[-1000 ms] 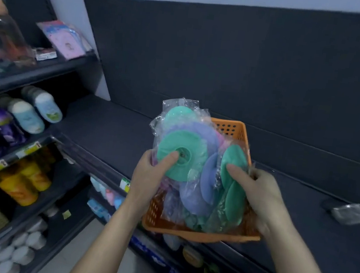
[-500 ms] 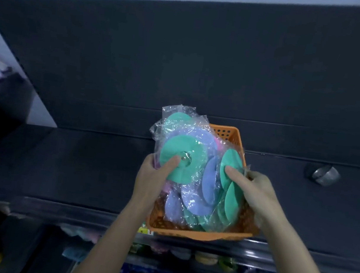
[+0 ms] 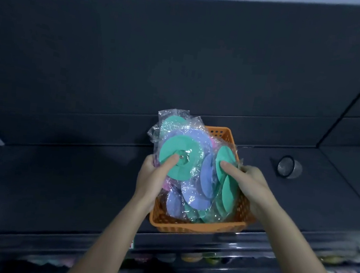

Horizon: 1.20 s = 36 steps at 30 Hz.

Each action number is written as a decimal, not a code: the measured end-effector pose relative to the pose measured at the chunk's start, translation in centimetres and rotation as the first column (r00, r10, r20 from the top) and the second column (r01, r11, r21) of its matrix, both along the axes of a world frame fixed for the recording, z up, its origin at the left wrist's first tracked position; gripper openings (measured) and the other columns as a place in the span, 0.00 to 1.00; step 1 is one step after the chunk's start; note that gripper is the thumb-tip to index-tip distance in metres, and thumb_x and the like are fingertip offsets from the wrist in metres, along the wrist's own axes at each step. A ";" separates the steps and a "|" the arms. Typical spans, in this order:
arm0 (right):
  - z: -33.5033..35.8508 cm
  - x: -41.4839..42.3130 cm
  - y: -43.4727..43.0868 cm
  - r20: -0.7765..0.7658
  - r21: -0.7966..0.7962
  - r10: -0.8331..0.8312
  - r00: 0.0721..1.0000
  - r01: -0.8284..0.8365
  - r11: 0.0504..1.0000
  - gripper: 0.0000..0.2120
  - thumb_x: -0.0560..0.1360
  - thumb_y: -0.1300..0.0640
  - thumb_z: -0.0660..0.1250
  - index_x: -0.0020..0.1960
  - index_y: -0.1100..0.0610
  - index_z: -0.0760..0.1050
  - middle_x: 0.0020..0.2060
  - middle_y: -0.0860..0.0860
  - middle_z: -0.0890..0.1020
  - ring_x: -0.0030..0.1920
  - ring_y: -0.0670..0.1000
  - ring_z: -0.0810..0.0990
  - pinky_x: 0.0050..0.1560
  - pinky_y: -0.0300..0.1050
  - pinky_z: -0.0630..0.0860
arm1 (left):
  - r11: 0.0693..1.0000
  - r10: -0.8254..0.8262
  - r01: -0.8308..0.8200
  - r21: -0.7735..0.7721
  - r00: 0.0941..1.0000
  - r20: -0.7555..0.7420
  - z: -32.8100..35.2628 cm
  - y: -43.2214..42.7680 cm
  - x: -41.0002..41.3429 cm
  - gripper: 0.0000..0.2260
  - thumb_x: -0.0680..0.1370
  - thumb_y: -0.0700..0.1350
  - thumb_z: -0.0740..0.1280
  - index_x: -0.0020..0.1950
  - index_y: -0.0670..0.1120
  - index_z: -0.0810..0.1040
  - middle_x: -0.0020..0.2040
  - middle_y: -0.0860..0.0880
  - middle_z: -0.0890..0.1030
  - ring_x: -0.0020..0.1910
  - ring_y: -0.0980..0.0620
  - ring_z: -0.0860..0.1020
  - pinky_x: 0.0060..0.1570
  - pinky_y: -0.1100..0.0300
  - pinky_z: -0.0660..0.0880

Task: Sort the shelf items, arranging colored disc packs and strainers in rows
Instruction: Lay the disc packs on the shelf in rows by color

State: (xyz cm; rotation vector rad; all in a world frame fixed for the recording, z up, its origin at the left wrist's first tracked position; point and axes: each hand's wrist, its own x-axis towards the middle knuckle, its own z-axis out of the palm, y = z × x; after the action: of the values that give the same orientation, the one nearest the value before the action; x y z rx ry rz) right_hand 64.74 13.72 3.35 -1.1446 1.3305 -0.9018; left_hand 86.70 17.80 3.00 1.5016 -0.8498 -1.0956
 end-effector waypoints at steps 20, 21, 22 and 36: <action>-1.1 -6.3 -4.3 -0.048 0.020 -0.039 0.998 0.040 0.999 0.19 0.66 0.44 0.75 0.43 0.60 0.82 0.36 0.53 0.86 0.36 0.53 0.85 0.33 0.42 0.79 | 0.996 -0.077 0.080 0.027 0.992 -0.098 -2.5 -4.9 -6.1 0.19 0.69 0.55 0.74 0.55 0.47 0.76 0.50 0.49 0.84 0.49 0.49 0.83 0.52 0.46 0.79; -1.1 -6.5 -4.5 -0.050 0.023 -0.034 0.998 0.036 0.999 0.19 0.66 0.44 0.75 0.43 0.60 0.82 0.35 0.53 0.86 0.35 0.52 0.85 0.31 0.41 0.78 | 0.996 -0.077 0.080 0.033 0.993 -0.093 -2.6 -5.0 -6.3 0.20 0.69 0.56 0.74 0.55 0.47 0.76 0.50 0.49 0.84 0.49 0.49 0.83 0.52 0.45 0.79; -1.2 -6.7 -4.6 -0.052 0.027 -0.031 0.998 0.033 0.999 0.19 0.66 0.44 0.75 0.43 0.60 0.82 0.35 0.53 0.86 0.35 0.52 0.85 0.30 0.40 0.77 | 0.996 -0.076 0.079 0.039 0.993 -0.087 -2.8 -5.1 -6.5 0.22 0.68 0.57 0.74 0.55 0.47 0.76 0.50 0.49 0.84 0.49 0.49 0.83 0.52 0.45 0.79; -1.8 -7.8 -5.5 -0.254 -0.004 -0.032 0.967 0.032 0.999 0.19 0.67 0.40 0.72 0.44 0.55 0.78 0.39 0.50 0.84 0.37 0.49 0.83 0.33 0.41 0.76 | 0.998 -0.061 0.058 0.036 0.993 0.096 -2.9 -5.7 -7.6 0.27 0.64 0.64 0.72 0.55 0.51 0.74 0.49 0.55 0.83 0.45 0.57 0.82 0.44 0.57 0.80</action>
State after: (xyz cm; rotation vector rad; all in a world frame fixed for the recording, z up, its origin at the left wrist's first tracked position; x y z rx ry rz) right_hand 56.96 8.23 1.57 -1.2732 1.5601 -0.7968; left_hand 79.09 12.14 0.07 1.5766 -0.9532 -1.0918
